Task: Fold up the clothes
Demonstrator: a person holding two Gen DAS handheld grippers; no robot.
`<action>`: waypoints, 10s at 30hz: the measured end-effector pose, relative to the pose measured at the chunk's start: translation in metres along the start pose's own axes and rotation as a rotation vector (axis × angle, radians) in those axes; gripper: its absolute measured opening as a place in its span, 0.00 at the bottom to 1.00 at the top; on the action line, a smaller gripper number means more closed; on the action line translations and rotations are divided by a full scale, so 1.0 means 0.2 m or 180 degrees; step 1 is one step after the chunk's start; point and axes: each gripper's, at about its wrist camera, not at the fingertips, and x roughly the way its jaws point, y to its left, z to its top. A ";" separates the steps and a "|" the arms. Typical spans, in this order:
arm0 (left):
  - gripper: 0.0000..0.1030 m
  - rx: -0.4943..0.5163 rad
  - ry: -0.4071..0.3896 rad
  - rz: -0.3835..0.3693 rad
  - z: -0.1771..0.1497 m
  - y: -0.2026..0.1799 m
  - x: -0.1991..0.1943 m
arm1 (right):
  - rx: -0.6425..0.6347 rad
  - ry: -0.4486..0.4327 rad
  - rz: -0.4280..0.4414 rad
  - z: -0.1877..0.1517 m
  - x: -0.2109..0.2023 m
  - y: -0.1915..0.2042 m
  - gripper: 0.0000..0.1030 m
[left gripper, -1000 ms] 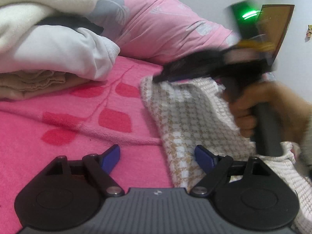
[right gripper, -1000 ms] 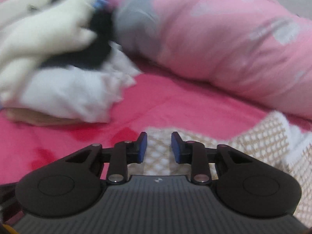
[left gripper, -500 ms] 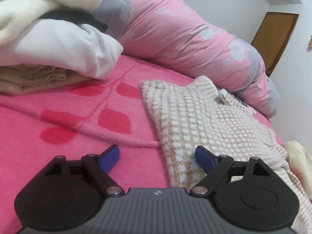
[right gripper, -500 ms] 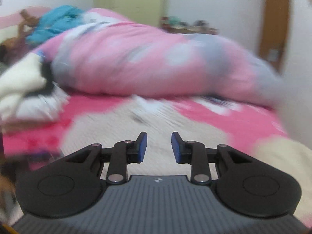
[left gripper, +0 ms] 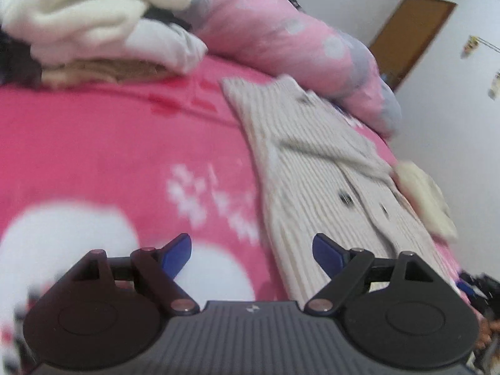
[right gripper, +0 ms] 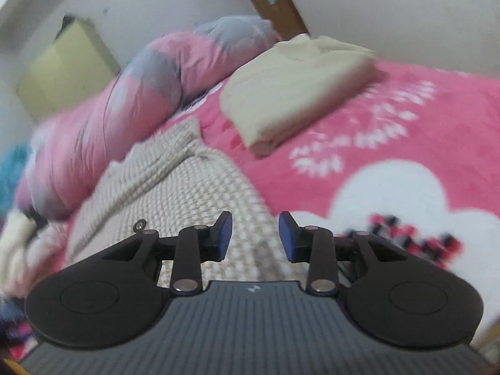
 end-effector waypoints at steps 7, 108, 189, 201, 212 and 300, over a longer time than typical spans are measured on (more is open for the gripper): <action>0.83 -0.0118 0.0162 -0.0200 -0.25 -0.05 -0.08 | -0.1380 0.0043 0.0959 -0.28 -0.19 0.41 0.41; 0.45 0.0024 0.0430 -0.0779 -0.26 0.27 -0.43 | -0.0013 0.1120 0.0534 -0.28 -0.54 0.08 0.12; 0.60 0.1865 0.0413 -0.0547 -0.32 -0.73 0.16 | -0.1007 0.0896 0.1080 -0.28 -0.25 0.39 0.12; 0.65 0.1378 -0.0091 -0.0171 -0.03 -0.44 0.11 | -0.0743 0.0542 0.1109 -0.32 -0.04 0.39 0.13; 0.67 0.0742 0.0018 -0.0394 0.12 -0.17 0.27 | -0.0894 0.0565 0.1054 -0.42 0.13 0.43 0.13; 0.36 0.2243 0.0010 -0.0283 0.87 -0.53 1.38 | -0.2974 0.0816 0.1036 0.11 1.29 1.36 0.20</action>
